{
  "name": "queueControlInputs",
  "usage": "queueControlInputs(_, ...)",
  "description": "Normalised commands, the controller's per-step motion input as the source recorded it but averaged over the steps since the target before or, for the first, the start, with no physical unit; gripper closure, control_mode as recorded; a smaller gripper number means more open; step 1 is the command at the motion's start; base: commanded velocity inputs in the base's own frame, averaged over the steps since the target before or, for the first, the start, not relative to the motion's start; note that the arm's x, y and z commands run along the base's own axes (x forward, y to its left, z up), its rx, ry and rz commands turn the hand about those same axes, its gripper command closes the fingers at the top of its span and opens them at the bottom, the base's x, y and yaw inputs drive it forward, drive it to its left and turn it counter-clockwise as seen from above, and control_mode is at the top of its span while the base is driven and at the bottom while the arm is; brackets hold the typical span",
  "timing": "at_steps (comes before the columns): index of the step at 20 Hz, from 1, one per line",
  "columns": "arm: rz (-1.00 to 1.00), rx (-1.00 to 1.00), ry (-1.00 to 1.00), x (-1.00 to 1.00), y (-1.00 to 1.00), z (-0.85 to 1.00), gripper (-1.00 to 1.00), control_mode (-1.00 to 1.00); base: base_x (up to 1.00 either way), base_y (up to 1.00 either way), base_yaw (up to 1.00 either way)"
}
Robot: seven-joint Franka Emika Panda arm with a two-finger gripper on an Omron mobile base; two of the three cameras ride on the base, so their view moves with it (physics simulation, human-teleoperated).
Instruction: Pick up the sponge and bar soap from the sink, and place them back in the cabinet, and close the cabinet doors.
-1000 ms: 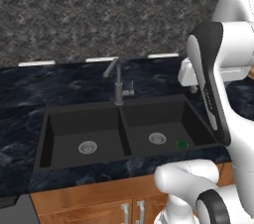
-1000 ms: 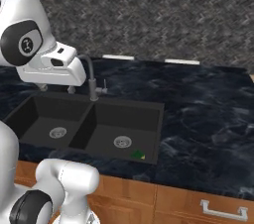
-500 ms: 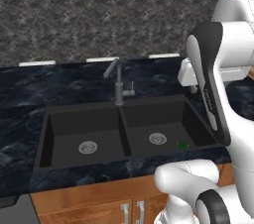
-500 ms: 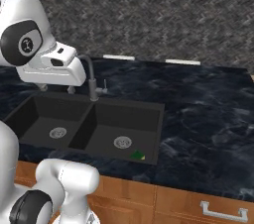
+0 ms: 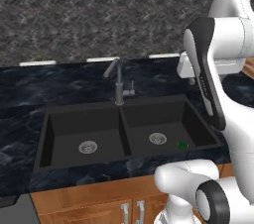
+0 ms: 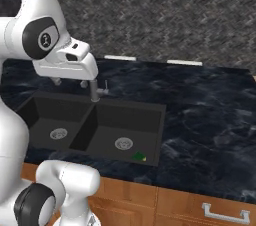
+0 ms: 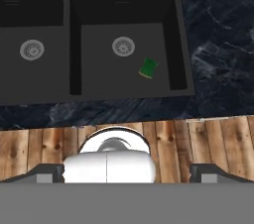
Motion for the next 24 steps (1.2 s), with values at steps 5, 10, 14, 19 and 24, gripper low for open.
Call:
queueControlInputs(5,-0.09,0.02,0.00,0.28,-0.29,-0.09,-1.00,-1.00,0.00,0.00,0.00)
queueControlInputs(10,-0.05,0.05,0.00,0.18,-0.42,-0.19,-1.00,-1.00,0.00,0.00,0.00)
queueControlInputs(14,-0.02,0.00,-0.01,0.06,-0.36,-0.34,-1.00,-1.00,0.00,0.00,0.00)
queueControlInputs(19,-0.02,0.00,-0.01,0.07,-0.23,-0.43,-1.00,-1.00,0.00,0.00,0.00)
queueControlInputs(24,0.00,0.00,0.00,0.13,-0.23,-0.38,-1.00,-1.00,0.00,0.00,0.00)
